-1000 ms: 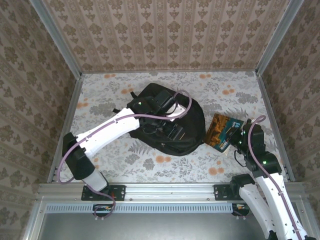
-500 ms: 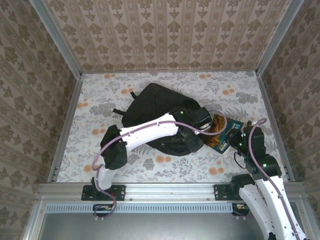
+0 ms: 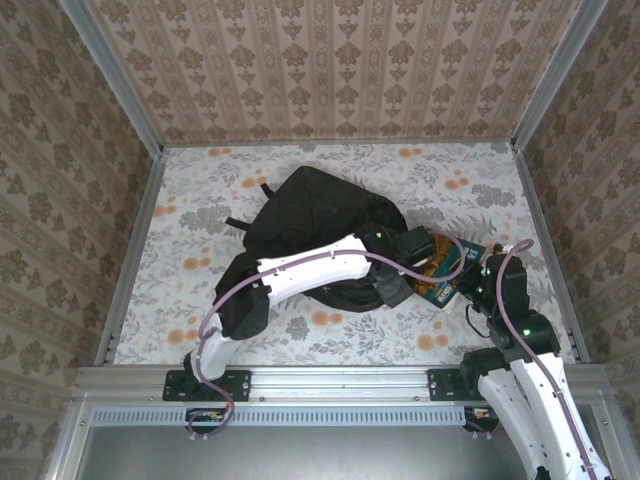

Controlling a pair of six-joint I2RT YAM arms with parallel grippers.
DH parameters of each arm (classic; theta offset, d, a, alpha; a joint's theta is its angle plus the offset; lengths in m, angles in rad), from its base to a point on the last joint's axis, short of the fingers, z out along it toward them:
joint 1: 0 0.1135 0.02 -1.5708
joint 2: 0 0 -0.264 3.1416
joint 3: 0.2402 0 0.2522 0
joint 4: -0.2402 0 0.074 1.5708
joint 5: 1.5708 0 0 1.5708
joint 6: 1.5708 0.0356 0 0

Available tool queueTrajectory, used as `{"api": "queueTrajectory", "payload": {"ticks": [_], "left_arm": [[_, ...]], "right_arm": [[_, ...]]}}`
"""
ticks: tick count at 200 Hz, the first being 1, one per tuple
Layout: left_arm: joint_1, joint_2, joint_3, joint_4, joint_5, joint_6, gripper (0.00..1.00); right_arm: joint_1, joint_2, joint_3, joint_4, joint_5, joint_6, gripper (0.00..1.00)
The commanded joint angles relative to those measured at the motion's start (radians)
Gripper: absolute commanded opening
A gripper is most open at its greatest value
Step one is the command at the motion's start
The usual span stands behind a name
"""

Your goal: Pack the student bag

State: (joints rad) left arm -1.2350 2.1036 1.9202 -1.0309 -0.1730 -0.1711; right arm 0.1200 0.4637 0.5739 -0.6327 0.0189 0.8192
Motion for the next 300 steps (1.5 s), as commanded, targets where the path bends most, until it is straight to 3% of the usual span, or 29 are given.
{"api": "queueTrajectory", "payload": {"ticks": [1, 23, 50, 65, 101, 116, 180, 233, 279, 300], "left_arm": [[-0.017, 0.015, 0.019, 0.014, -0.028, 0.02, 0.87], [-0.01, 0.027, 0.003, 0.021, -0.088, 0.037, 0.86], [0.042, -0.006, -0.059, 0.053, -0.138, 0.038, 0.79], [0.065, -0.039, -0.094, 0.073, -0.153, 0.052, 0.71], [0.087, -0.1, -0.132, 0.093, -0.156, 0.071, 0.39], [0.102, -0.127, -0.146, 0.102, -0.144, 0.066, 0.34], [0.198, -0.249, -0.224, 0.146, 0.001, 0.055, 0.19], [0.264, -0.275, -0.296, 0.215, 0.226, -0.011, 0.0], [0.328, -0.307, -0.355, 0.286, 0.419, -0.071, 0.0], [0.342, -0.301, -0.357, 0.286, 0.436, -0.08, 0.08]], "right_arm": [[-0.005, -0.01, -0.023, 0.048, -0.037, 0.026, 0.05], [-0.005, -0.007, -0.029, 0.052, -0.041, 0.033, 0.05], [-0.006, -0.007, -0.027, 0.053, -0.041, 0.034, 0.05], [-0.006, -0.007, -0.028, 0.053, -0.039, 0.034, 0.05], [-0.008, -0.005, -0.041, 0.065, -0.042, 0.043, 0.04], [-0.008, -0.004, -0.044, 0.068, -0.043, 0.043, 0.05], [-0.01, 0.004, -0.033, 0.09, -0.079, 0.031, 0.04], [-0.008, 0.055, -0.017, 0.16, -0.179, 0.019, 0.04], [-0.008, 0.074, -0.008, 0.187, -0.238, 0.006, 0.04], [-0.008, 0.082, -0.01, 0.186, -0.241, 0.008, 0.04]]}}
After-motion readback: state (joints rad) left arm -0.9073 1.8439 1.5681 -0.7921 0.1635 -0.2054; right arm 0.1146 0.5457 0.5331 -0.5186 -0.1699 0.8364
